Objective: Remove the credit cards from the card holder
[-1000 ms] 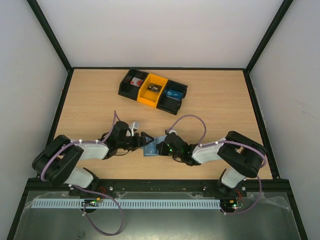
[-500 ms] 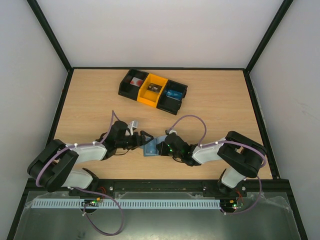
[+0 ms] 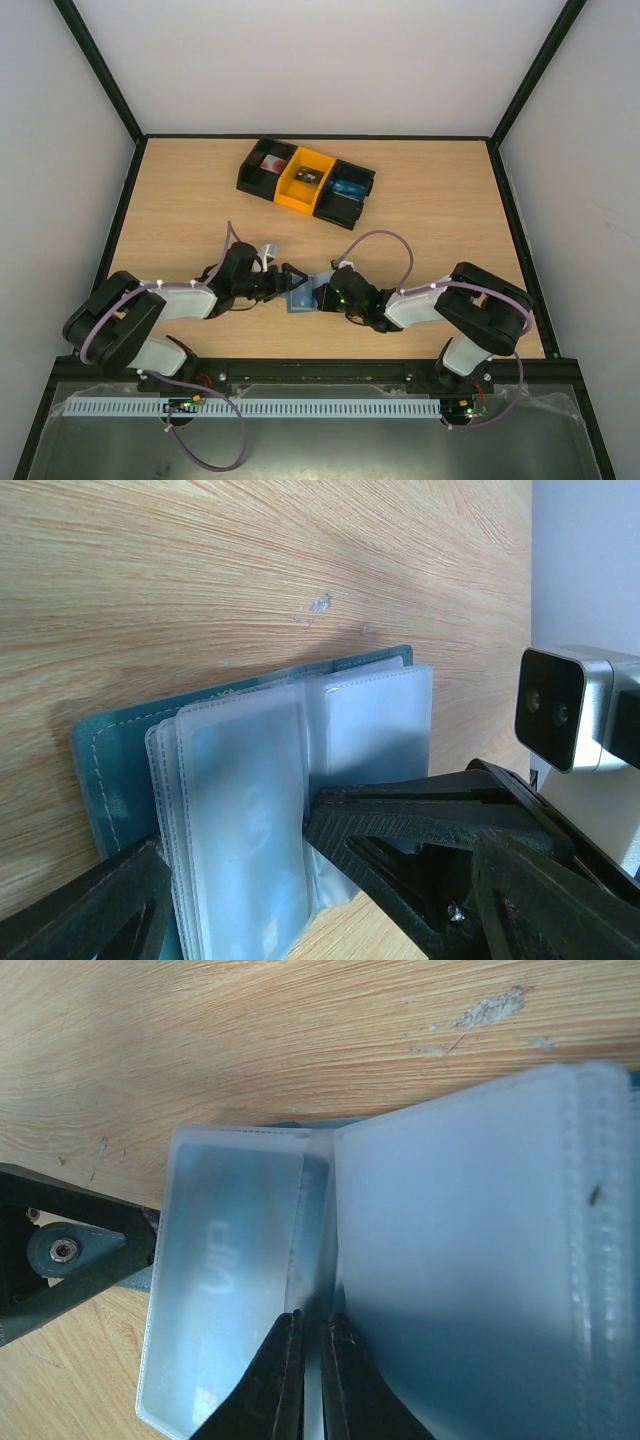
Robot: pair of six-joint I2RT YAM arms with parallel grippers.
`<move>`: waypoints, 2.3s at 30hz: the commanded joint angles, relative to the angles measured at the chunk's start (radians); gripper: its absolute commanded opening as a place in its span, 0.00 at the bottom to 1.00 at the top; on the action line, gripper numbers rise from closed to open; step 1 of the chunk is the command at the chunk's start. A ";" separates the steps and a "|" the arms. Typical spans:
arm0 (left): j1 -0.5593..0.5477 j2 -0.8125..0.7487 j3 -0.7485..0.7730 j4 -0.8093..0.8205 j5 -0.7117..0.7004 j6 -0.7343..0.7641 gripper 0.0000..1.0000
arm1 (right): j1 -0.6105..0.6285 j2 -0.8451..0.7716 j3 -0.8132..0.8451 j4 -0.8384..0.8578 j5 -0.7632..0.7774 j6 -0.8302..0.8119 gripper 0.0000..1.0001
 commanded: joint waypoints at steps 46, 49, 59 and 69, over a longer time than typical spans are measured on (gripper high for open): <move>-0.008 -0.025 0.041 0.004 -0.025 -0.003 0.83 | 0.005 0.011 -0.035 -0.083 0.026 -0.003 0.06; -0.007 -0.012 0.037 0.010 -0.031 -0.003 0.84 | 0.005 0.013 -0.029 -0.085 0.022 -0.004 0.06; -0.007 0.032 0.035 0.040 -0.012 -0.002 0.84 | 0.005 0.024 -0.029 -0.080 0.018 -0.003 0.06; -0.009 -0.001 0.024 0.053 0.008 -0.022 0.84 | 0.005 0.018 -0.034 -0.079 0.020 0.001 0.06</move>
